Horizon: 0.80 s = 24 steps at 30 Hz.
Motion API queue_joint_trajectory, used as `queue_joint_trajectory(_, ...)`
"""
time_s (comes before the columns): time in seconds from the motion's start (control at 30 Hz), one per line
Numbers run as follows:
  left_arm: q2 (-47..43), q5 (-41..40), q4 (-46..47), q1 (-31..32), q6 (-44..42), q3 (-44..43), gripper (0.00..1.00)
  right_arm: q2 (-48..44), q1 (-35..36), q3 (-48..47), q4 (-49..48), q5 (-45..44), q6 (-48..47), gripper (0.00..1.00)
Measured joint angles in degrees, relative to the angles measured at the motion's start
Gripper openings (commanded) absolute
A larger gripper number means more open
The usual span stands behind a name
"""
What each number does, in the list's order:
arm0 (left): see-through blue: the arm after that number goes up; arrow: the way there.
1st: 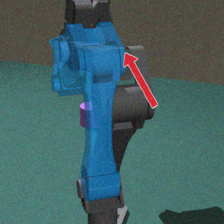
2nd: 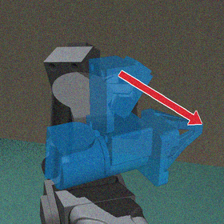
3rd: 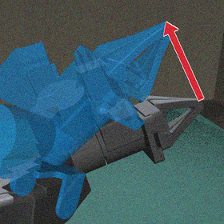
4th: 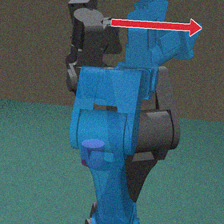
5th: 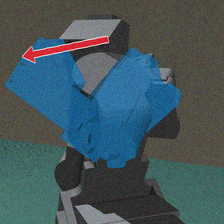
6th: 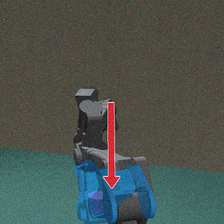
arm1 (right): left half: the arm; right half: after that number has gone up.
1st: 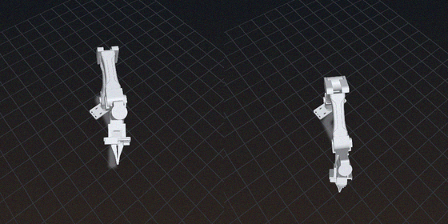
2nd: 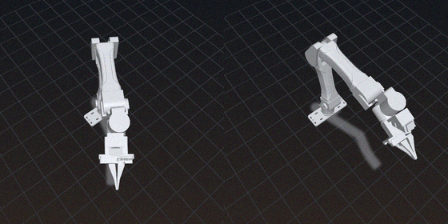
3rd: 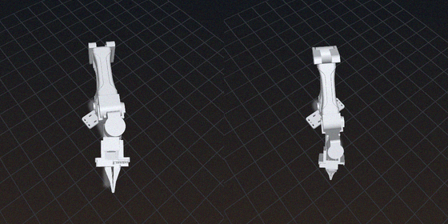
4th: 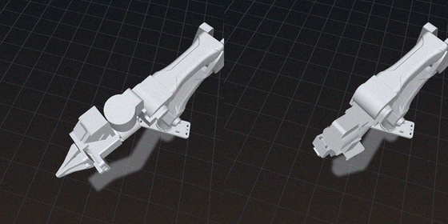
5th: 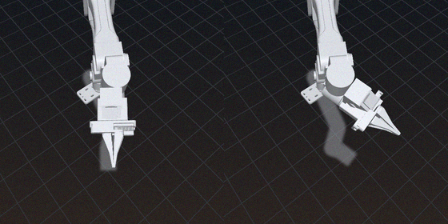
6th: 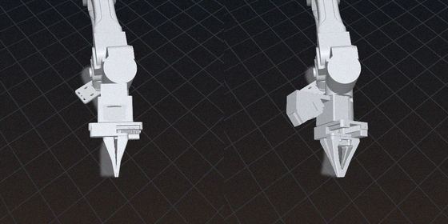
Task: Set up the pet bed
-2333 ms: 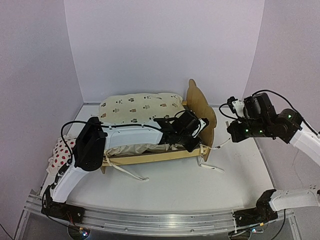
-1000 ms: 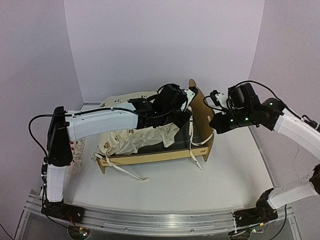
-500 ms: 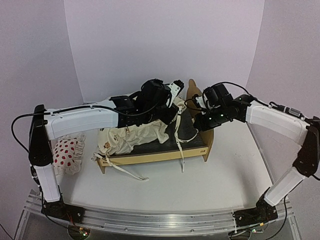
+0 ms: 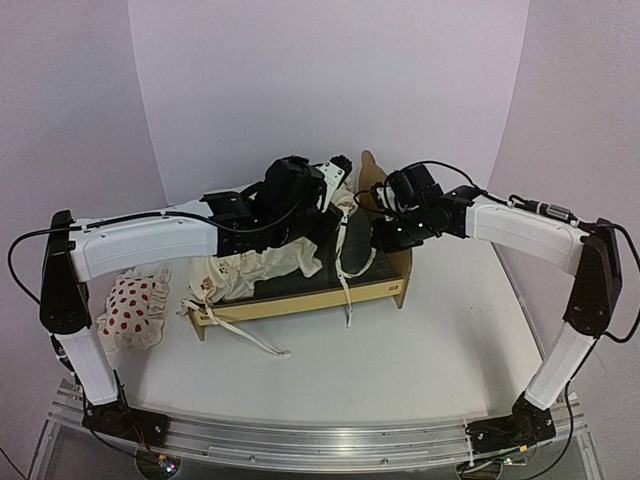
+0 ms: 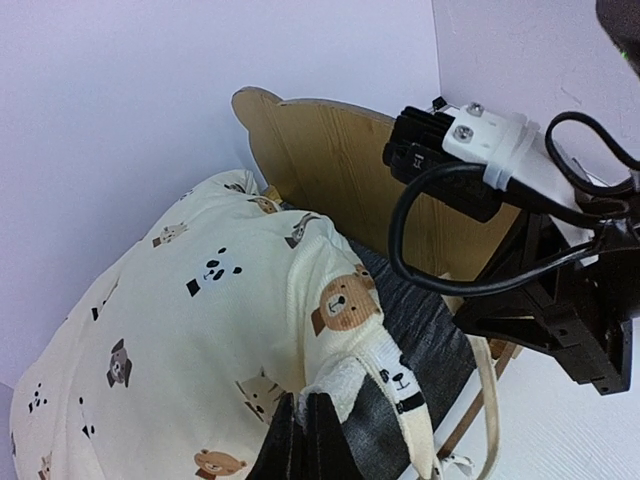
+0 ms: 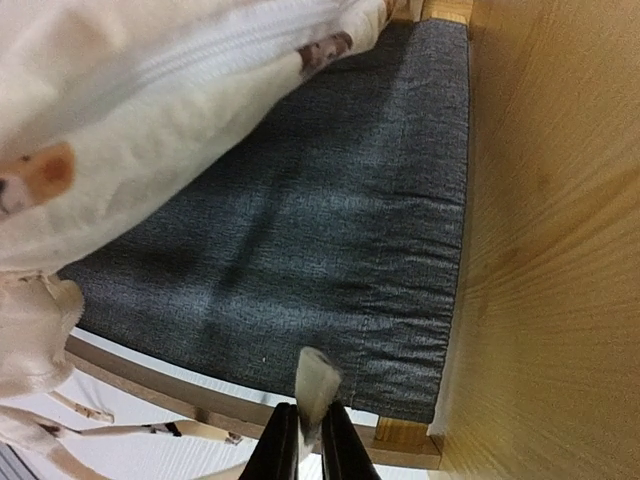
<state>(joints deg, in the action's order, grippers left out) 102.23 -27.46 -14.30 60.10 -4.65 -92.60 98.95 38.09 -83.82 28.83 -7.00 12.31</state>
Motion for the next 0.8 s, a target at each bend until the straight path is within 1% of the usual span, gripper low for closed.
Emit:
queue_joint_trajectory(0.17,-1.88,-0.95,0.45,-0.56,0.09,2.00,0.00,3.01,0.00,0.01,0.83,1.97,1.15,0.12)
queue_joint_trajectory(0.3,-3.26,-1.22,0.45,-0.95,0.18,3.54,0.00,2.87,0.40,-0.15,1.33,2.71,1.26,0.11)
queue_joint_trajectory(0.5,-4.19,-1.27,1.33,-1.80,0.41,5.31,0.00,2.83,1.39,-2.73,0.15,2.24,1.32,0.06)
queue_joint_trajectory(0.57,-4.81,-1.23,1.37,-2.21,0.64,6.13,0.00,2.98,1.74,-3.98,-0.35,-0.73,1.26,0.04)
queue_joint_trajectory(0.8,-8.18,-1.25,1.50,-3.58,1.67,8.44,0.00,3.31,2.45,-5.11,-1.76,-16.94,0.47,0.01)
